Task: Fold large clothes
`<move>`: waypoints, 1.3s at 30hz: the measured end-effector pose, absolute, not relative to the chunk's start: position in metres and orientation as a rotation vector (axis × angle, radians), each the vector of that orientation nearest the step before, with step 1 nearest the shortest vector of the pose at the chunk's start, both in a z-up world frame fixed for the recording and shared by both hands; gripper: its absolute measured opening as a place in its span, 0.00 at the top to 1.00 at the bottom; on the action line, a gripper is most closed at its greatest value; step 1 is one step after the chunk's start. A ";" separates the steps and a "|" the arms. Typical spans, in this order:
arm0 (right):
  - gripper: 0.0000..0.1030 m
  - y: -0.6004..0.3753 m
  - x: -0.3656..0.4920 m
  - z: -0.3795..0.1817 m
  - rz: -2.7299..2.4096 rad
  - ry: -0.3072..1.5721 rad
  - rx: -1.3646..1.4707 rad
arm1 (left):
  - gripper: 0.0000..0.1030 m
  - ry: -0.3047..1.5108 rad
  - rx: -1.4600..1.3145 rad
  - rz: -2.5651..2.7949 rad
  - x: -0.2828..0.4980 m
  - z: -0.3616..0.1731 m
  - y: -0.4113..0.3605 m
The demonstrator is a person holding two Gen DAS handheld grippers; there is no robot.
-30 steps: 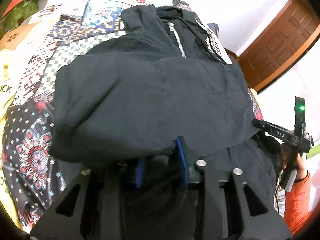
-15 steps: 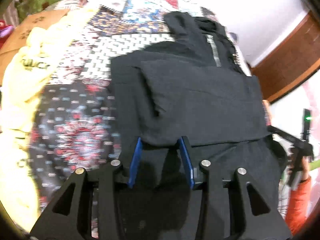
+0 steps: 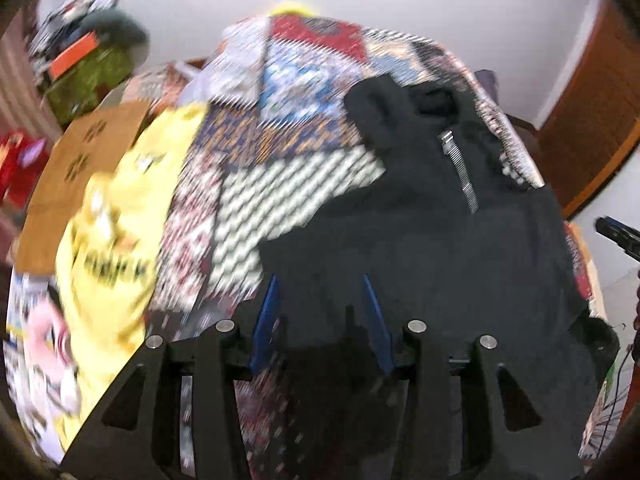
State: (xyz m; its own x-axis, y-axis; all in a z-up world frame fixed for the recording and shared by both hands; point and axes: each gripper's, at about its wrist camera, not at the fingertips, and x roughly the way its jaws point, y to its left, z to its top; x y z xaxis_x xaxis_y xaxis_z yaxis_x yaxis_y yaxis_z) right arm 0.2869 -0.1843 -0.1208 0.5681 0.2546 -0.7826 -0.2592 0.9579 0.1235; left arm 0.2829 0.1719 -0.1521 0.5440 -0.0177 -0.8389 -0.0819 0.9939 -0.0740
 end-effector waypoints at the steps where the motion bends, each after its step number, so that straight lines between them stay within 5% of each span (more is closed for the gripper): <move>1: 0.45 -0.179 0.294 -0.118 0.315 0.910 -0.006 | 0.55 0.985 -0.102 0.020 0.293 -0.147 0.166; 12: 0.44 -0.128 0.380 -0.114 0.390 0.921 0.029 | 0.51 0.955 -0.032 -0.099 0.417 -0.133 0.106; 32: 0.48 -0.087 0.513 -0.185 0.342 1.107 0.215 | 0.51 1.124 -0.195 -0.014 0.572 -0.231 0.102; 35: 0.71 -0.087 0.507 -0.189 0.356 1.071 0.200 | 0.66 1.115 -0.195 -0.012 0.572 -0.241 0.104; 39: 0.82 -0.085 0.495 -0.184 0.357 1.019 0.134 | 0.90 1.088 -0.187 -0.020 0.562 -0.235 0.104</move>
State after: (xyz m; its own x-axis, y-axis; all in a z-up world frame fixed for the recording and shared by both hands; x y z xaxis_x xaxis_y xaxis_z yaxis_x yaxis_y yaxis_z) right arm 0.4953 -0.0853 -0.1837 0.4724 0.3520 -0.8080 -0.2287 0.9344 0.2733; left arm 0.5619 0.1038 -0.2353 0.4653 -0.1080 -0.8785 -0.0761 0.9840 -0.1613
